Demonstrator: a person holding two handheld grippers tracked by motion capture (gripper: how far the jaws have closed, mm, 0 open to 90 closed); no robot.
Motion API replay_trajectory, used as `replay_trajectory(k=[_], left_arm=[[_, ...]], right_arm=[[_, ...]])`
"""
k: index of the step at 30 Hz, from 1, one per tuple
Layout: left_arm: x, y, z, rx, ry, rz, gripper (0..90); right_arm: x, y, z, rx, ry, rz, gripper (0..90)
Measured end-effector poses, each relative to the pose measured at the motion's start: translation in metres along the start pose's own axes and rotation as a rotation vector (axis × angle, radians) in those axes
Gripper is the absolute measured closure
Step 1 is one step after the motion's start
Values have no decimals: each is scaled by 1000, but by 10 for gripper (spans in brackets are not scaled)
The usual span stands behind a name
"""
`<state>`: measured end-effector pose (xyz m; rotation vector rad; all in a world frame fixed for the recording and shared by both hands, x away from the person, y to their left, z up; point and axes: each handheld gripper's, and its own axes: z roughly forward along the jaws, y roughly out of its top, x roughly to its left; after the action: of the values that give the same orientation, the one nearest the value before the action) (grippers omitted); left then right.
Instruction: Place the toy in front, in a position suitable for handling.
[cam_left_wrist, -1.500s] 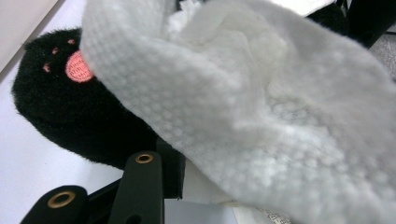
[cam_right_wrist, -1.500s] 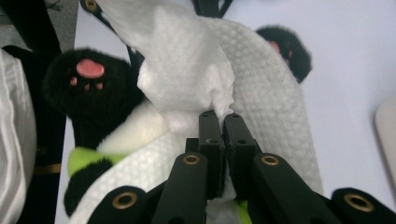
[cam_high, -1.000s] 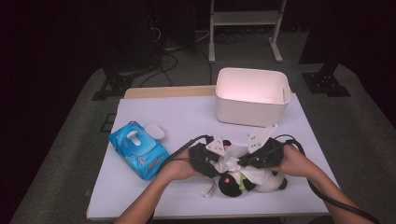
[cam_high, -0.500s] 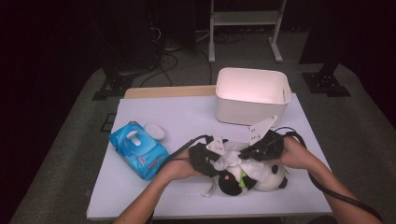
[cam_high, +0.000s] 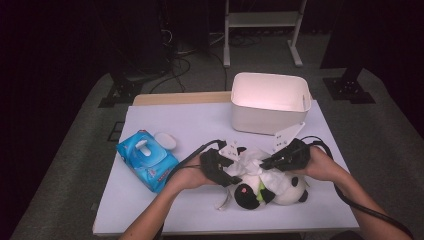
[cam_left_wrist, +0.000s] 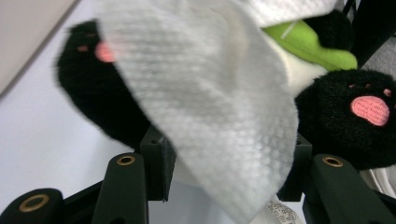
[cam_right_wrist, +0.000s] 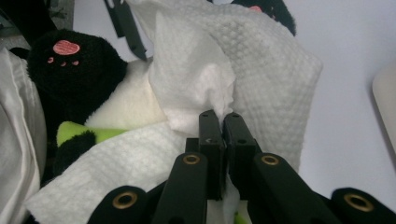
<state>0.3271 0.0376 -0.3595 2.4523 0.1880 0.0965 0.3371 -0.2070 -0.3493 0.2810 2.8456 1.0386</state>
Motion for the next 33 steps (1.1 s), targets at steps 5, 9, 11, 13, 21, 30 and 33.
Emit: replay_trajectory(k=[5, 9, 11, 13, 21, 30, 33], left_arm=[[3, -1, -8, -3, 37, -28, 454], [7, -3, -5, 10, 53, -49, 422], [7, -2, -3, 8, 55, -48, 420], [7, 1, 3, 12, 56, -52, 408], [7, 1, 6, 17, 43, -44, 404], [3, 3, 5, 24, 50, -19, 403], [3, 3, 5, 22, 49, -19, 403]], right_arm=[[7, -6, -1, -26, 5, 0, 870], [12, -6, -1, -36, 10, -4, 870], [13, -7, -1, -38, 13, -11, 870], [15, -6, 1, -36, 20, -12, 870], [24, 7, 8, -15, 12, -87, 869], [8, 22, 5, -20, -23, -92, 868], [-2, 17, -2, 7, -34, -68, 868]])
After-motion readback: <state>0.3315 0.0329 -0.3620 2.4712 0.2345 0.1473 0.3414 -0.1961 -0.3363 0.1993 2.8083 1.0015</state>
